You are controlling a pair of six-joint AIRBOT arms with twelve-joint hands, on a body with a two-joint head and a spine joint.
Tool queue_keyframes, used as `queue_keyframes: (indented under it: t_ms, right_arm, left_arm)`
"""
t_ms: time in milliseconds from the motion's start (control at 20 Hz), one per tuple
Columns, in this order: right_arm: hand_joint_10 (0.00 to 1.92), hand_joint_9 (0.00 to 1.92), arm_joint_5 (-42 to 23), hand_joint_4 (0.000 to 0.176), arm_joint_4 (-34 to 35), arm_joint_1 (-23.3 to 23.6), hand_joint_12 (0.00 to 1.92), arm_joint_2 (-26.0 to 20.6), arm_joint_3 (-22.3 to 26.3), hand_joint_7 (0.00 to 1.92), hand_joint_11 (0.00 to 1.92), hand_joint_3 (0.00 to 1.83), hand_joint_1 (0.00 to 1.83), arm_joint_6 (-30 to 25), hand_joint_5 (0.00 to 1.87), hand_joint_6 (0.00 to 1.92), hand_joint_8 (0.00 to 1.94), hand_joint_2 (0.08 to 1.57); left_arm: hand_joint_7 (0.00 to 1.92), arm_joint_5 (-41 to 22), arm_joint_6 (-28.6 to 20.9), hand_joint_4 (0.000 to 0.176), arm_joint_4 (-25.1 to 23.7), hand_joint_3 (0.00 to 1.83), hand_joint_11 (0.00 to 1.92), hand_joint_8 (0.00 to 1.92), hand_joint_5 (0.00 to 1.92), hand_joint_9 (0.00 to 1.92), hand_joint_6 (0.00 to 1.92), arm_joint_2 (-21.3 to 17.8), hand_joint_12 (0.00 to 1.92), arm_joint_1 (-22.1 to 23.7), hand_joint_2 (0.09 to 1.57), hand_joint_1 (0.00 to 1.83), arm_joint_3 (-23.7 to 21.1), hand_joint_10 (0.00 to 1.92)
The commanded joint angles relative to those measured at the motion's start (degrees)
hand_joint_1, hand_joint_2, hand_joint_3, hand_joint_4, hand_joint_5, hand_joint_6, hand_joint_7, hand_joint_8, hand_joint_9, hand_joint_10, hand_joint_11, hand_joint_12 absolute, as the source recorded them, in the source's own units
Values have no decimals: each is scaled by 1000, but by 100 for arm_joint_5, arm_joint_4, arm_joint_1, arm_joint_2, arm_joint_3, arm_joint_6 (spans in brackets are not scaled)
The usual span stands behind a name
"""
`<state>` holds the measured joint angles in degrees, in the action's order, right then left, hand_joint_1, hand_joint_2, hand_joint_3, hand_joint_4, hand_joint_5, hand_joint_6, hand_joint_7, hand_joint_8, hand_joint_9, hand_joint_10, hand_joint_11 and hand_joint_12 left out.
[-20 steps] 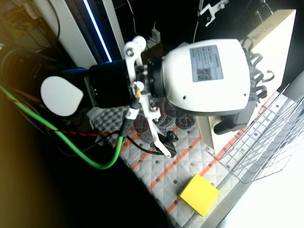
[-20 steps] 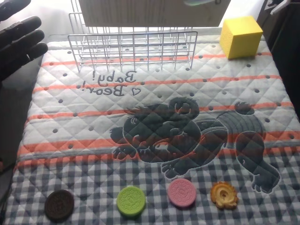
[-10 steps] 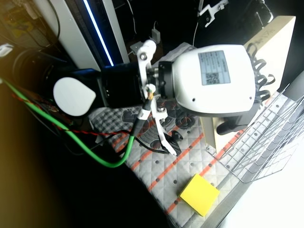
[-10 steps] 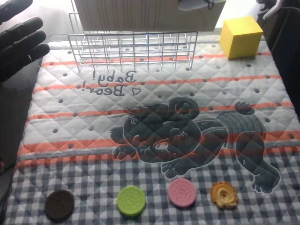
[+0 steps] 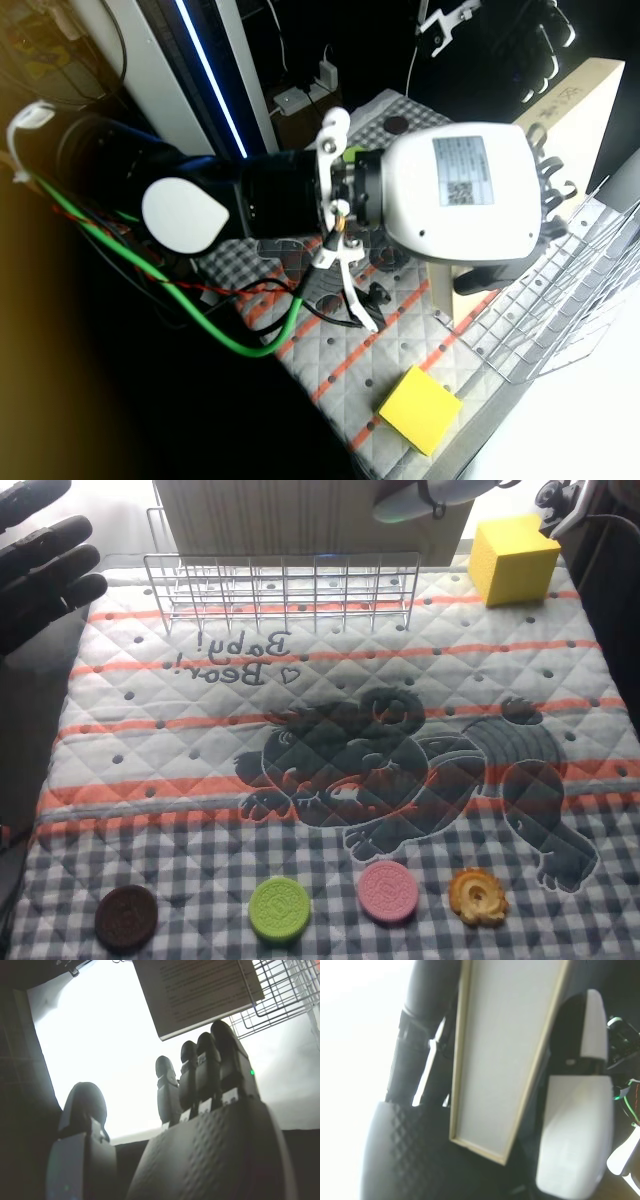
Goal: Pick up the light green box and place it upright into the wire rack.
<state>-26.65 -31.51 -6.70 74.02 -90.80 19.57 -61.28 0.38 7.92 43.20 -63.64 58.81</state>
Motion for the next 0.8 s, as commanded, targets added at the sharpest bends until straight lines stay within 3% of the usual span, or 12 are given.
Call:
queue_keyframes:
  t_ms: [0,100,200,400,450,500,550,600,700,750]
  right_arm:
    - [16,1714,-576,0,218,25,685,-13,-48,1214,1535,0,1285,-22,951,795,787,1076]
    - [14,1712,-549,0,190,20,689,1,-62,1222,1534,0,1285,-22,945,816,765,1075]
    - [11,1727,-547,0,154,21,753,20,-47,1211,1519,1,1284,-22,940,809,795,1079]
    - [2,1706,-548,0,44,119,750,28,-23,1207,1501,0,1281,-22,913,872,789,1085]
    - [3,1708,-548,0,16,146,755,27,-20,1211,1508,0,1281,-22,908,886,776,1085]
    - [4,1713,-548,0,-13,168,830,26,-15,1204,1487,0,1280,-22,912,873,793,1086]
    - [4,1715,-548,0,-33,179,866,26,-14,1280,1472,2,1178,-22,939,991,429,1123]
    - [4,1721,-548,0,-41,184,857,26,-15,1371,1479,3,1163,-22,968,976,201,1119]
    - [2,1719,-548,0,-45,186,826,26,-15,1431,1477,1,1158,-22,969,980,44,1121]
    - [1,1718,-548,0,-45,186,822,26,-15,1438,1477,1,1158,-22,968,981,35,1122]
  left_arm:
    - [270,-701,-38,124,120,0,0,2,404,214,2,16,626,69,1029,647,41,3]
    - [277,-697,-38,133,118,1,0,0,399,219,0,18,634,70,1034,618,45,1]
    - [282,-690,-38,118,118,1,0,2,406,223,3,21,632,70,1034,621,47,2]
    - [277,-668,-38,125,118,0,0,2,403,225,2,45,668,74,1032,647,62,2]
    - [278,-667,-38,110,117,1,0,2,406,224,2,48,667,75,1036,660,64,1]
    - [290,-667,-38,106,116,0,0,6,412,234,4,51,668,75,1034,634,67,5]
    - [298,-666,-38,104,115,0,0,6,418,238,4,57,656,78,1031,634,72,5]
    - [290,-663,-38,108,111,0,0,1,408,231,0,65,650,83,1033,629,79,1]
    - [301,-659,-38,97,101,0,0,3,422,242,4,67,682,89,1032,652,81,3]
    - [296,-659,-38,106,100,0,0,1,415,238,1,67,682,89,1033,646,82,1]
